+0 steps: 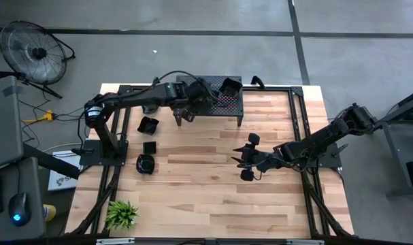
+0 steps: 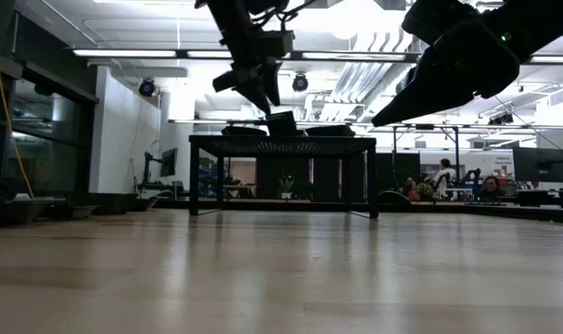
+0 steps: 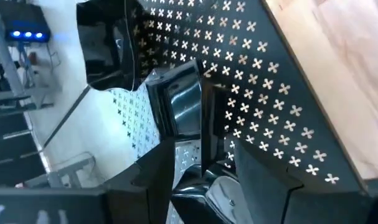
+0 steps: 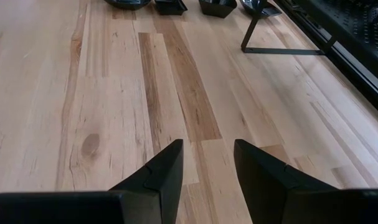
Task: Pick & Place Mini shaped plates
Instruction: Adjust the black stacked square plate
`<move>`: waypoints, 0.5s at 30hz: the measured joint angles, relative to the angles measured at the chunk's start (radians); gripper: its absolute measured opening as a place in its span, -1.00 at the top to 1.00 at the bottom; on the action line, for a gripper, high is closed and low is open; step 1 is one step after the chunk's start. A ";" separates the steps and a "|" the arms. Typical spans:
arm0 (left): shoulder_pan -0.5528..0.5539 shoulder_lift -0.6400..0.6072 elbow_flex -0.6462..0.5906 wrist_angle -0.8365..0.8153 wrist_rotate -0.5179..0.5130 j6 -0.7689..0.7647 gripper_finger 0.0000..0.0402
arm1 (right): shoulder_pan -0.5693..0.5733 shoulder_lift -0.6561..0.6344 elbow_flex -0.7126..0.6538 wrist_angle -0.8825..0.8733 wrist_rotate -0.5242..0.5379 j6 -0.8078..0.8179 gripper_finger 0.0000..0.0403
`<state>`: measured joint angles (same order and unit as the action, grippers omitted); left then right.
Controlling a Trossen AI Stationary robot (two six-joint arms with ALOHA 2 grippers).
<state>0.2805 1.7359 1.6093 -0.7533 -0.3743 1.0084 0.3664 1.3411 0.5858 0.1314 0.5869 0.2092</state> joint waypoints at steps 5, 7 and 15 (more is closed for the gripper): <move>0.037 0.000 0.000 -0.011 0.121 0.039 0.20 | 0.000 0.000 0.000 0.000 0.002 0.000 0.32; 0.049 0.000 0.000 -0.006 0.168 0.042 0.20 | 0.000 0.000 0.000 0.000 0.002 0.000 0.32; 0.049 0.000 0.000 -0.005 0.185 0.063 0.20 | 0.000 0.000 0.000 0.000 0.003 0.000 0.32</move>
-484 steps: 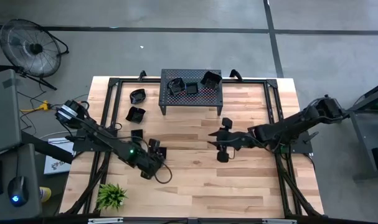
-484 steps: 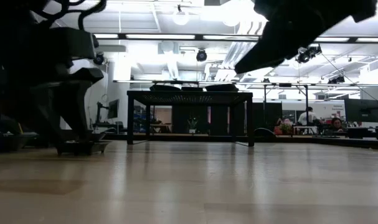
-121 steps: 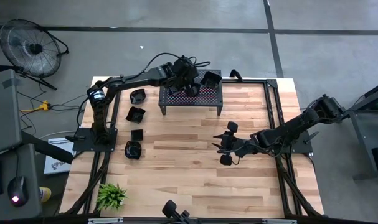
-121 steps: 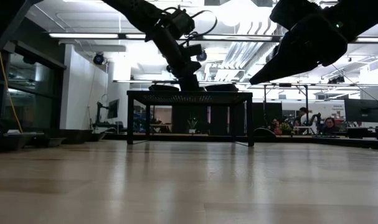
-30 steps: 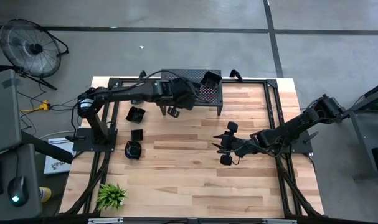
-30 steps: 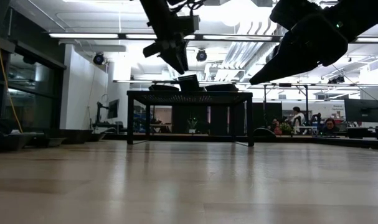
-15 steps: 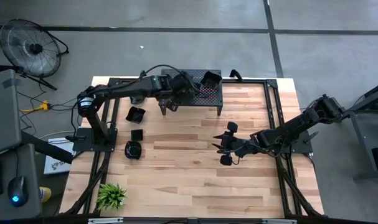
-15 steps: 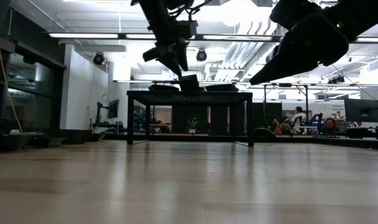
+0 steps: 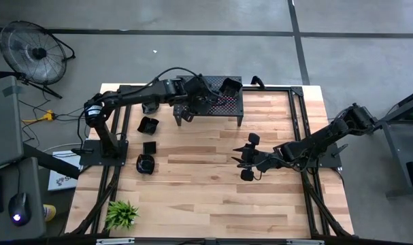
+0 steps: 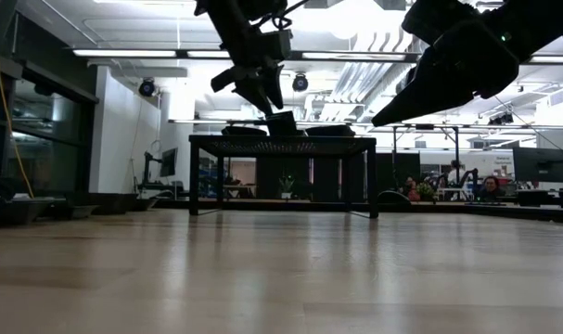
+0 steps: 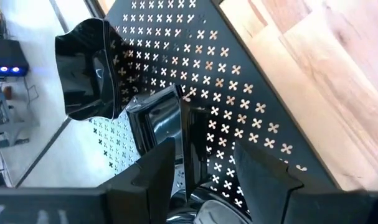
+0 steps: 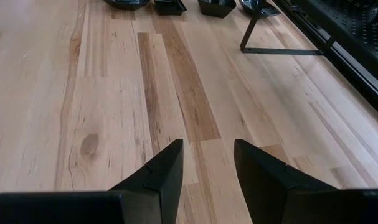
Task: Pick & Place Mini shaped plates
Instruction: Adjust the black stacked square plate
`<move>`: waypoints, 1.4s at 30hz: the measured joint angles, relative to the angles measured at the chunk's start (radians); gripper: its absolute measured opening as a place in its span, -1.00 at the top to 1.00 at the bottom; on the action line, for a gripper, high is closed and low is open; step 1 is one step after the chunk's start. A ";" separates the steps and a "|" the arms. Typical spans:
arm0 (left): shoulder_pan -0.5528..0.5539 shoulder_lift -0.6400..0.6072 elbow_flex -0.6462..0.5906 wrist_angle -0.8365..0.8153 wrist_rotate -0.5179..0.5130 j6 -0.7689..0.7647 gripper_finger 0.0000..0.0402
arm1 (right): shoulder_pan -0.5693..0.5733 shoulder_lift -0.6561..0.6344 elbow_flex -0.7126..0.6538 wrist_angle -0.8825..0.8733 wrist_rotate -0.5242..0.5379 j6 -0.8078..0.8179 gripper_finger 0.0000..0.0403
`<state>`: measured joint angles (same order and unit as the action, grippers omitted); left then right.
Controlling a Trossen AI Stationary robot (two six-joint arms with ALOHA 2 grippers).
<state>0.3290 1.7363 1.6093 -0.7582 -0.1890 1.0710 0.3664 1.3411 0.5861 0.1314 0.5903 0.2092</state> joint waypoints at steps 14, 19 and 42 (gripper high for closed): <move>0.054 0.000 0.000 0.009 0.065 -0.010 0.20 | 0.000 0.000 0.000 0.000 0.003 0.001 0.32; 0.065 0.009 0.000 0.008 0.101 -0.010 0.20 | 0.000 0.000 0.000 0.000 0.007 -0.005 0.32; 0.064 0.013 0.000 -0.001 0.133 -0.021 0.38 | -0.012 0.000 0.000 0.000 0.003 -0.006 0.32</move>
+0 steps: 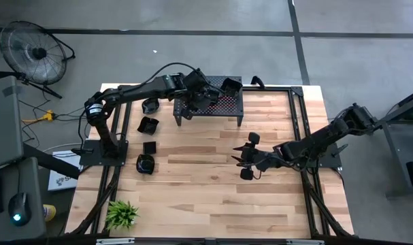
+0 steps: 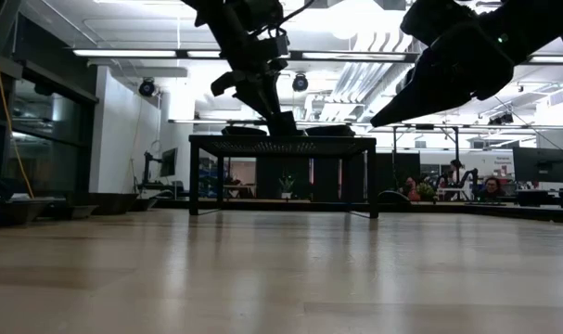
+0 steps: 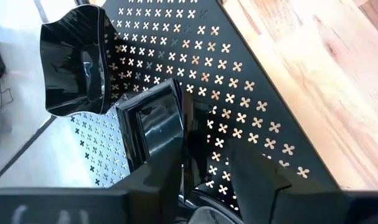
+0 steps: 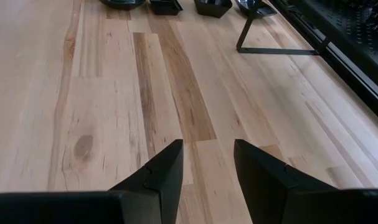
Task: Pick & Place Mini shaped plates
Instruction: Adjust the black stacked square plate
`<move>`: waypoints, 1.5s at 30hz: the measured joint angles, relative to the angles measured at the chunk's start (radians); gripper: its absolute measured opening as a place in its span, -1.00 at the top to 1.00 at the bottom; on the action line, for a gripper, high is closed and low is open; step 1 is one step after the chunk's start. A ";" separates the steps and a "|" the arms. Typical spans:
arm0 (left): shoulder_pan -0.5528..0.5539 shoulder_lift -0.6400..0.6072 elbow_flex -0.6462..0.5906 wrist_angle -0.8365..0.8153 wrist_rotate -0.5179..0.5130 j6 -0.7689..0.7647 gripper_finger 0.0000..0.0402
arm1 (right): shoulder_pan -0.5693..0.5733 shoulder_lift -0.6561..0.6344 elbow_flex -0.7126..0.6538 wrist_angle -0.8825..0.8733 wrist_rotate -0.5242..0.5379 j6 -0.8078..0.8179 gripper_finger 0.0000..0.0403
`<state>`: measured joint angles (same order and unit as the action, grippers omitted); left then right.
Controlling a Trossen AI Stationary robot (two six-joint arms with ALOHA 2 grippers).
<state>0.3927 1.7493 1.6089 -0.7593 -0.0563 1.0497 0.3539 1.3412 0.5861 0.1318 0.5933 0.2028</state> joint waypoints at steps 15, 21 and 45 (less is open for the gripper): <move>0.000 0.000 0.000 -0.008 -0.003 -0.016 0.73 | -0.001 0.000 0.000 0.000 -0.001 0.002 0.32; 0.000 0.000 0.000 -0.032 -0.003 -0.031 0.75 | -0.001 0.000 0.000 0.000 -0.004 0.002 0.32; -0.043 0.000 0.000 -0.060 -0.014 -0.060 0.75 | -0.001 0.000 0.000 -0.003 -0.003 0.002 0.32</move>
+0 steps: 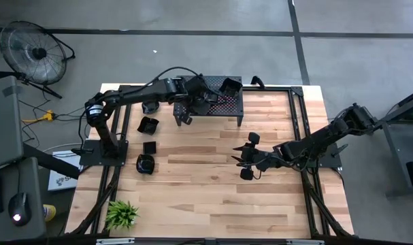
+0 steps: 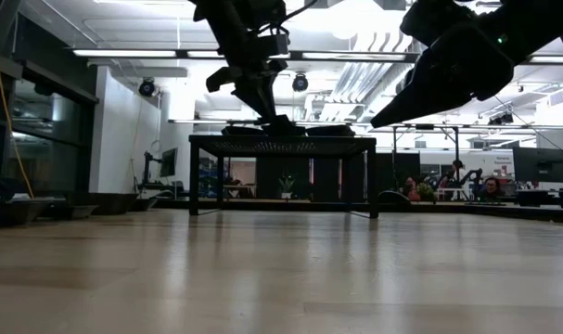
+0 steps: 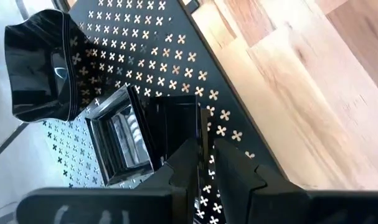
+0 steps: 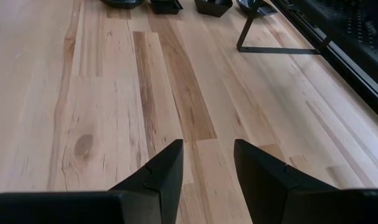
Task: Pick & Place Mini shaped plates
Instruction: Adjust the black stacked square plate
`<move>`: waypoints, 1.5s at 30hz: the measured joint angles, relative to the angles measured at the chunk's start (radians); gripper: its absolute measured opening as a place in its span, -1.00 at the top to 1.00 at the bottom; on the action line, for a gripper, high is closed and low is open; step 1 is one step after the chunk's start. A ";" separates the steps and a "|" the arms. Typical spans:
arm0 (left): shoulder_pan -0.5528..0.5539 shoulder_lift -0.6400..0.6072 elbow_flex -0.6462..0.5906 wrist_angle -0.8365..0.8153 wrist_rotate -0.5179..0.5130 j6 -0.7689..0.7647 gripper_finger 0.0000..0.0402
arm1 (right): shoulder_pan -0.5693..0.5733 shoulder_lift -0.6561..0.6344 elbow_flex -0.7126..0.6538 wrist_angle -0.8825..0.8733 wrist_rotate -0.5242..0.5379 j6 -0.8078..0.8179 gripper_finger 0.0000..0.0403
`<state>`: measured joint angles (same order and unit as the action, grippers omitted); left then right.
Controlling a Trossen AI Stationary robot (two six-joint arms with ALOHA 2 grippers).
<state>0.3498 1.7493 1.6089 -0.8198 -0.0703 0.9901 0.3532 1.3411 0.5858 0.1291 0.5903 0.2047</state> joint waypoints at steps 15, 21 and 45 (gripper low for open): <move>-0.012 -0.001 0.000 -0.036 -0.015 0.000 0.75 | 0.000 0.000 0.000 -0.005 -0.001 0.000 0.32; -0.012 -0.001 0.000 -0.038 -0.016 -0.001 0.75 | 0.000 0.000 0.000 -0.005 0.000 0.001 0.32; -0.012 -0.001 0.000 -0.046 -0.017 -0.005 0.99 | 0.000 0.000 0.000 -0.005 0.002 0.001 0.32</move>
<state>0.3374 1.7485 1.6089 -0.8654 -0.0872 0.9855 0.3533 1.3411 0.5861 0.1242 0.5920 0.2054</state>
